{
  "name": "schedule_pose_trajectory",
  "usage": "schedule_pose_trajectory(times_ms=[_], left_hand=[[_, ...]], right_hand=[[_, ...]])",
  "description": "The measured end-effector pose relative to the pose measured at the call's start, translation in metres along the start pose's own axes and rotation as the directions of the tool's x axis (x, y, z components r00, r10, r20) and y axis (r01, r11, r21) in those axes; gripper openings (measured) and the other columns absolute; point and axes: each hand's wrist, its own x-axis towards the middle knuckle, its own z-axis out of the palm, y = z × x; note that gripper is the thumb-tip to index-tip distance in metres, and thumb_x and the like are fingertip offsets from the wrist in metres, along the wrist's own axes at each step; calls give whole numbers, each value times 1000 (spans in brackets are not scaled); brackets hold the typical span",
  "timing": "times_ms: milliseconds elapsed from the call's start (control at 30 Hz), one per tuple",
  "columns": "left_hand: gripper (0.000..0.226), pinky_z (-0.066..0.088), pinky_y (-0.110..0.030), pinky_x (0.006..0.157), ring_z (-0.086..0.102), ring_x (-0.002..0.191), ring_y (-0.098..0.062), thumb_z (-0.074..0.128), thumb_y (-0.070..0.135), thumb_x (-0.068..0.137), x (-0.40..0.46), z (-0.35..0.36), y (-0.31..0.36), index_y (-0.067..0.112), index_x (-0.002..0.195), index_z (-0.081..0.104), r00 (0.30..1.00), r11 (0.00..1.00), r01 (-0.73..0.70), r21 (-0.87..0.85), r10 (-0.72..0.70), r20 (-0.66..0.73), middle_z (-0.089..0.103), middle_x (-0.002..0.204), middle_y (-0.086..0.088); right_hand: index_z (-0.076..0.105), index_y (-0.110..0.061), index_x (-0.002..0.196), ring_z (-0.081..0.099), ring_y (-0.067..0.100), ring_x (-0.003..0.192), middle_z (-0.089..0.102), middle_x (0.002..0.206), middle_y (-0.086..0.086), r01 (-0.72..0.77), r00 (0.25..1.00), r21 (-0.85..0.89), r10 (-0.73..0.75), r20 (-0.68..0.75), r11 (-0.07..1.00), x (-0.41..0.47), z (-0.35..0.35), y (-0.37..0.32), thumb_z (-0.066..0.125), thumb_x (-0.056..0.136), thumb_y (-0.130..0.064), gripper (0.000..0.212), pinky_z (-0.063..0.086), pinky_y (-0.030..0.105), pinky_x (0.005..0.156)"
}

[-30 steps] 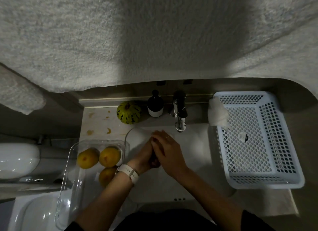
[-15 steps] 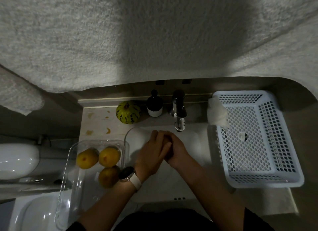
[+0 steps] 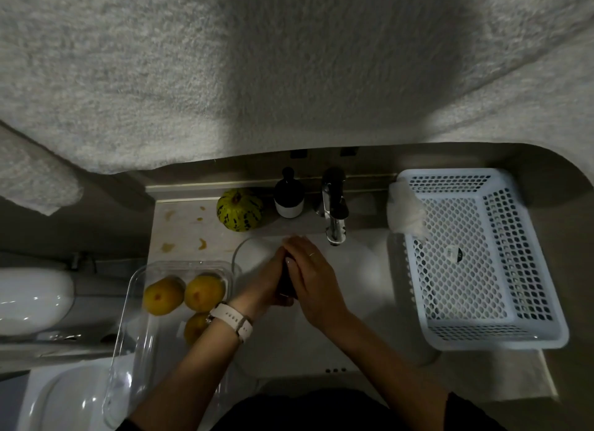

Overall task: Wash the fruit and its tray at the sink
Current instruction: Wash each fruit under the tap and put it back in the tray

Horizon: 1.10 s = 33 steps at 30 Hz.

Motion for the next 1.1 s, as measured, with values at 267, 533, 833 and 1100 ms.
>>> schedule_pose_trajectory(times_ms=[267,533,833,1100], left_hand=[[44,43,-33,67,64,84,-27,27,39,103,1,14,-24,8,127,47,756,350,-362,864,653,52,65,102,-10],[26,44,-32,72,63,90,-37,57,6,94,1,31,-17,-7,116,57,812,670,-350,654,565,-145,63,108,-22],[40,31,-19,45,42,50,-8,29,42,104,6,14,0,19,83,56,1000,952,14,-306,-20,-16,50,62,0],[33,49,-44,74,61,85,-34,38,31,102,7,10,-12,6,121,49,768,303,-413,859,623,149,62,100,-14]], right_hand=[[64,6,87,63,35,82,66,86,24,-686,462,687,873,155,240,26,2,-1,39,100,-9,32,51,41,75],[69,-5,83,65,24,78,70,83,13,-545,747,452,654,-121,706,22,5,-11,50,96,-13,25,51,36,75],[69,-7,113,62,17,110,69,113,7,-18,995,100,27,-91,995,9,-12,2,51,95,-18,28,47,28,98],[57,0,100,57,30,88,60,98,20,-485,356,794,747,561,-366,22,-4,6,41,98,-24,28,46,37,75]])
